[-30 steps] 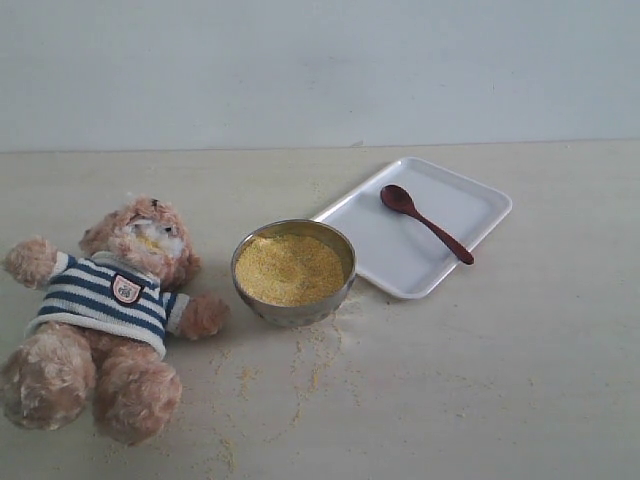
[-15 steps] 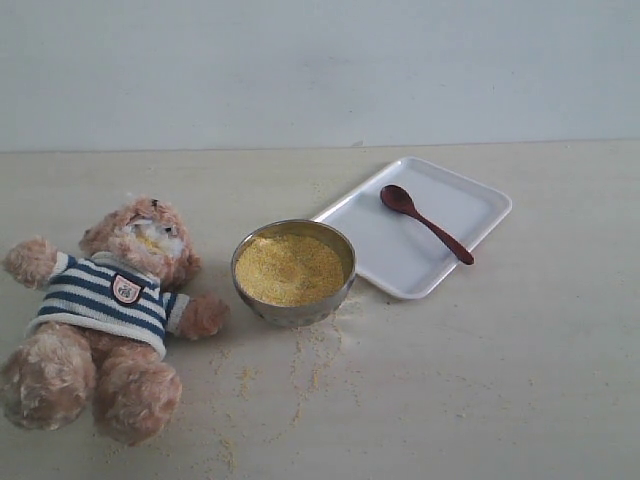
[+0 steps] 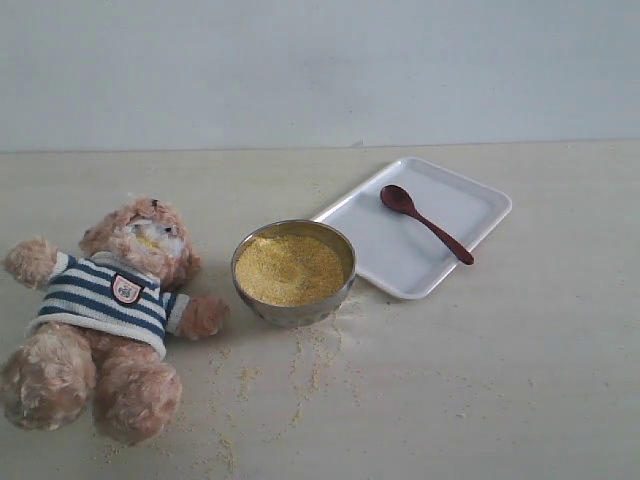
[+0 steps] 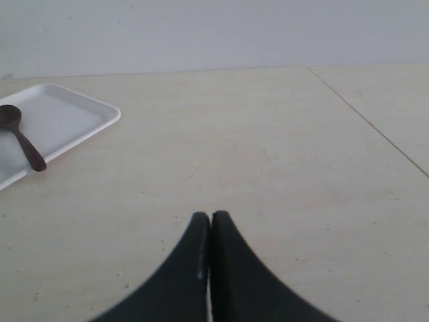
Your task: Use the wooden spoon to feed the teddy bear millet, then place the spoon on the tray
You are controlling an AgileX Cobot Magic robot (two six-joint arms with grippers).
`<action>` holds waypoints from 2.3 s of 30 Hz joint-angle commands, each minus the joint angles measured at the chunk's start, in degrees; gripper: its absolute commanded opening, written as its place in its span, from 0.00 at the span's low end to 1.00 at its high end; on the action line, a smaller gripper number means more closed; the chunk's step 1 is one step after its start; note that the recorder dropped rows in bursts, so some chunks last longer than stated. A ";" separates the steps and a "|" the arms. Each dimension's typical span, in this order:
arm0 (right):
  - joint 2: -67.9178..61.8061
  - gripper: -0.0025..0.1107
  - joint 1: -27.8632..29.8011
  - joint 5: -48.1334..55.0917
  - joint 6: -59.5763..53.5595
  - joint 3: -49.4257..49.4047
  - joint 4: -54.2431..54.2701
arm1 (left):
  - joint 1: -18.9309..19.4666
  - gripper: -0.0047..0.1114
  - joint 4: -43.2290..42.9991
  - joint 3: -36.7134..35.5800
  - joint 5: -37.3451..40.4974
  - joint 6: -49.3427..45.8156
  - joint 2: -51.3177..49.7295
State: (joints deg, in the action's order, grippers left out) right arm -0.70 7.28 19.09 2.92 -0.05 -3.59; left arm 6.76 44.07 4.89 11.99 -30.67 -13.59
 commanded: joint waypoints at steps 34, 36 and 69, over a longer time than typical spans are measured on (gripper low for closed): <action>-0.03 0.02 0.04 -0.46 -0.31 0.05 0.38 | -3.93 0.08 -35.45 -4.89 6.65 27.77 13.59; -0.03 0.02 0.04 -0.46 -0.31 0.05 0.38 | -3.93 0.08 -35.47 -4.89 6.44 27.77 13.59; -0.03 0.02 -5.82 -0.46 -0.19 0.05 0.38 | -3.93 0.08 -35.47 -4.89 6.24 27.77 13.59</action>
State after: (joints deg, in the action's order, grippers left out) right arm -0.70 1.72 19.09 2.92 -0.05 -3.36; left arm 3.27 8.09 0.22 18.84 -2.66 -0.21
